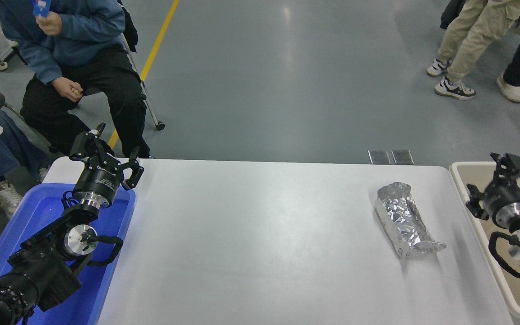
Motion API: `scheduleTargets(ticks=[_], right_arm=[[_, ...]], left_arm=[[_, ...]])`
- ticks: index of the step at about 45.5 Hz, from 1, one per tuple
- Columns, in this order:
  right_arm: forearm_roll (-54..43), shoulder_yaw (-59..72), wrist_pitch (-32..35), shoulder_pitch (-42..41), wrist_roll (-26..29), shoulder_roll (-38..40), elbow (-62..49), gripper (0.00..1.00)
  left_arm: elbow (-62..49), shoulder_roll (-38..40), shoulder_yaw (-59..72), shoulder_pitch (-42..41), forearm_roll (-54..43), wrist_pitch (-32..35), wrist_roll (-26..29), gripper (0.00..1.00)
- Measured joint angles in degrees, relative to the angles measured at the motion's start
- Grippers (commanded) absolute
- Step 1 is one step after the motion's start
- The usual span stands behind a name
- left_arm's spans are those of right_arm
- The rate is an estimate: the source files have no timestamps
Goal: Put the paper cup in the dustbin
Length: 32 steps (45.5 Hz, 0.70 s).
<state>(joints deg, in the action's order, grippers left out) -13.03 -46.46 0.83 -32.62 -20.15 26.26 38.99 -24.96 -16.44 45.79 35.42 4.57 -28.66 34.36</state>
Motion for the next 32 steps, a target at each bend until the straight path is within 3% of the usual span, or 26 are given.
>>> scheduleTargets(ticks=[13,32], right_arm=[[-9.1,-9.5,0.5,3.9,-3.8,-6.3,7.2,0.99],[-12.0,-14.8,1.1,6.9,-8.8,-11.6,9.5,0.99]], left_arm=[[0.0,0.0,0.0,0.0,0.0,0.0,0.0,1.0],[0.0,0.0,0.0,0.0,0.0,0.0,0.0,1.0]])
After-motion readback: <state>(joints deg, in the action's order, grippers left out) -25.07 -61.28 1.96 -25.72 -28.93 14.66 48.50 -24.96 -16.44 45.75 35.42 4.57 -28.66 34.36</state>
